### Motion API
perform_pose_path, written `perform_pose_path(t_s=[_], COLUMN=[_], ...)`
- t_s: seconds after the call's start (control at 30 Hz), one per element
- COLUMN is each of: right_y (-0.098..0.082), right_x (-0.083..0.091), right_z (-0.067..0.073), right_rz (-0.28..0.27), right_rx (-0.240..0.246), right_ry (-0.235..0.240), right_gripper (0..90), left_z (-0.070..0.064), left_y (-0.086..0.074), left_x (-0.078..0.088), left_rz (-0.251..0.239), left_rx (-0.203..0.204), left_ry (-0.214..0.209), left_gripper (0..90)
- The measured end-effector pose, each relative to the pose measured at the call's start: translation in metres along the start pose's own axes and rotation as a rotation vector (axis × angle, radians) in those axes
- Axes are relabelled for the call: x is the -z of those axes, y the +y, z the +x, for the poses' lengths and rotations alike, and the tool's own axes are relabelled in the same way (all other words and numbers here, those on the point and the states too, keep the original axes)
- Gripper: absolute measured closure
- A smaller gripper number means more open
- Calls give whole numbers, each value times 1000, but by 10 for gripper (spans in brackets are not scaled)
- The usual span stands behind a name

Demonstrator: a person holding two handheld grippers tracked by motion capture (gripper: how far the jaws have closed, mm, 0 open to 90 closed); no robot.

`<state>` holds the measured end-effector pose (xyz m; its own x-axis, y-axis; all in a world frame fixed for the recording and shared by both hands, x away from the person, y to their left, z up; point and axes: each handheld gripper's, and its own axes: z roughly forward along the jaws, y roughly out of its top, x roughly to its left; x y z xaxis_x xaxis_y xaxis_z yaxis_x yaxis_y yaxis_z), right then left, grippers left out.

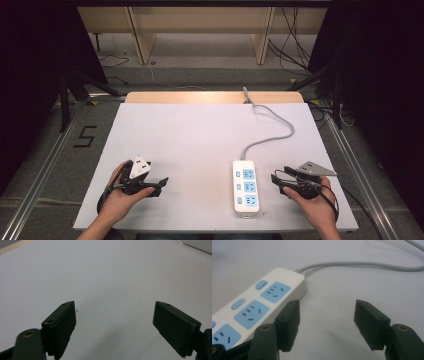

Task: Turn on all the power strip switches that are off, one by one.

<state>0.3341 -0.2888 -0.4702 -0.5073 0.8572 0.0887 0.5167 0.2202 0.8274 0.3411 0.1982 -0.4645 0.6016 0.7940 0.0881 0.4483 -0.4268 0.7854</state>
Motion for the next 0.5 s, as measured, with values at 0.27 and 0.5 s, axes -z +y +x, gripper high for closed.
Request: perform_pose_path(t_s=[0.27, 0.5], right_y=[1, 8], right_x=[-1, 1], right_z=[2, 7], right_rz=[18, 56], right_rx=[5, 47], right_ry=[7, 5], right_gripper=[418, 679], left_z=[2, 2], left_y=[-1, -1], left_x=[-1, -1], left_rz=[9, 10], left_rx=[10, 11], left_ry=[5, 6], left_gripper=[186, 188])
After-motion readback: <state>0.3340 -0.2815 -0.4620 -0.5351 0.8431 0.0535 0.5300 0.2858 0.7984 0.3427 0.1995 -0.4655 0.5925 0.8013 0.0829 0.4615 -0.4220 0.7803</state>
